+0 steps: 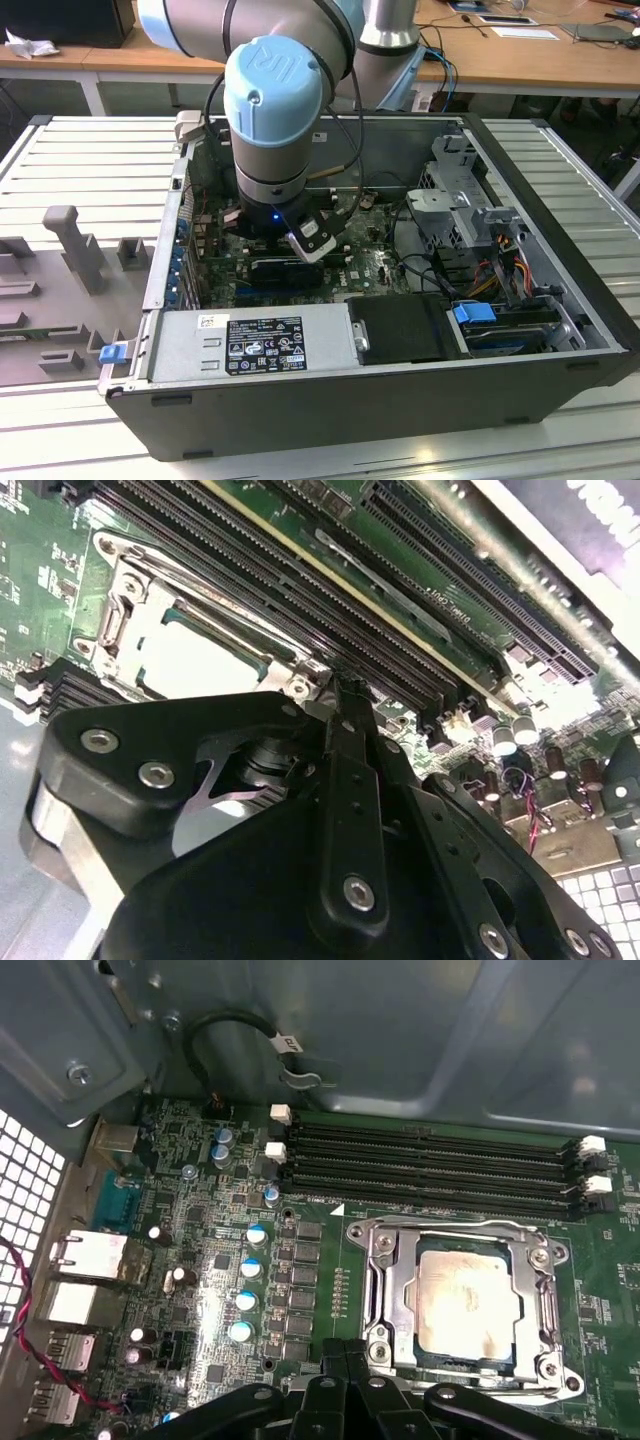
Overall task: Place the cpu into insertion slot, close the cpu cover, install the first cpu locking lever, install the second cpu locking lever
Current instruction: 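Install the second cpu locking lever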
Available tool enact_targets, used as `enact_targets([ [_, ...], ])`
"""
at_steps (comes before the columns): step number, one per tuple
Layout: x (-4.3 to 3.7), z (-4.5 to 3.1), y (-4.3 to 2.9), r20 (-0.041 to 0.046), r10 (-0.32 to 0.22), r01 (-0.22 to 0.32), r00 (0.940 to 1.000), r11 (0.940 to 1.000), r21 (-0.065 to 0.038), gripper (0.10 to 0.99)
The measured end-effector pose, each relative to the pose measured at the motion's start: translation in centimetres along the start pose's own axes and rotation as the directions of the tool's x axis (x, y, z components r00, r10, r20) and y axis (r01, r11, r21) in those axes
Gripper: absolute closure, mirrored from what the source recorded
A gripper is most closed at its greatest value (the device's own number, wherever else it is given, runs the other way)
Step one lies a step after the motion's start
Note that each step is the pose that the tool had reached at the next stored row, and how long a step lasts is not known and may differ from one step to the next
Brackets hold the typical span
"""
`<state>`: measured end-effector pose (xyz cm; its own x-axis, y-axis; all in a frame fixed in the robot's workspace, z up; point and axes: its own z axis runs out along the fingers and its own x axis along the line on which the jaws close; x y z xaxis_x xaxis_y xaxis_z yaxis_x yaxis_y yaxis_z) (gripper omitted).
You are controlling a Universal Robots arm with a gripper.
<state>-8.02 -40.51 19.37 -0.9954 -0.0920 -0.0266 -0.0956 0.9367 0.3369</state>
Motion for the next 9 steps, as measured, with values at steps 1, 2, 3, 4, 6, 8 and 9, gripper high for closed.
enact_targets([
  [1,-0.01,-0.12,0.05,0.0003,0.0,0.0,1.0,1.0,0.0,0.98],
  [2,-0.02,-0.39,0.14,0.0002,0.0,0.0,1.0,1.0,0.0,0.98],
  [3,-0.02,-0.61,0.22,0.0001,0.0,0.0,1.0,1.0,0.0,0.98],
  [4,-0.03,-0.85,0.31,0.0,0.0,0.0,1.0,1.0,0.0,0.98],
  [6,-0.04,-1.23,0.44,0.0,0.0,0.0,1.0,1.0,0.0,0.98],
  [8,-0.05,-1.71,0.62,0.0,0.0,0.0,1.0,1.0,0.0,0.98],
  [9,-0.06,-1.71,0.62,0.0001,0.0,0.0,1.0,1.0,0.0,0.98],
])
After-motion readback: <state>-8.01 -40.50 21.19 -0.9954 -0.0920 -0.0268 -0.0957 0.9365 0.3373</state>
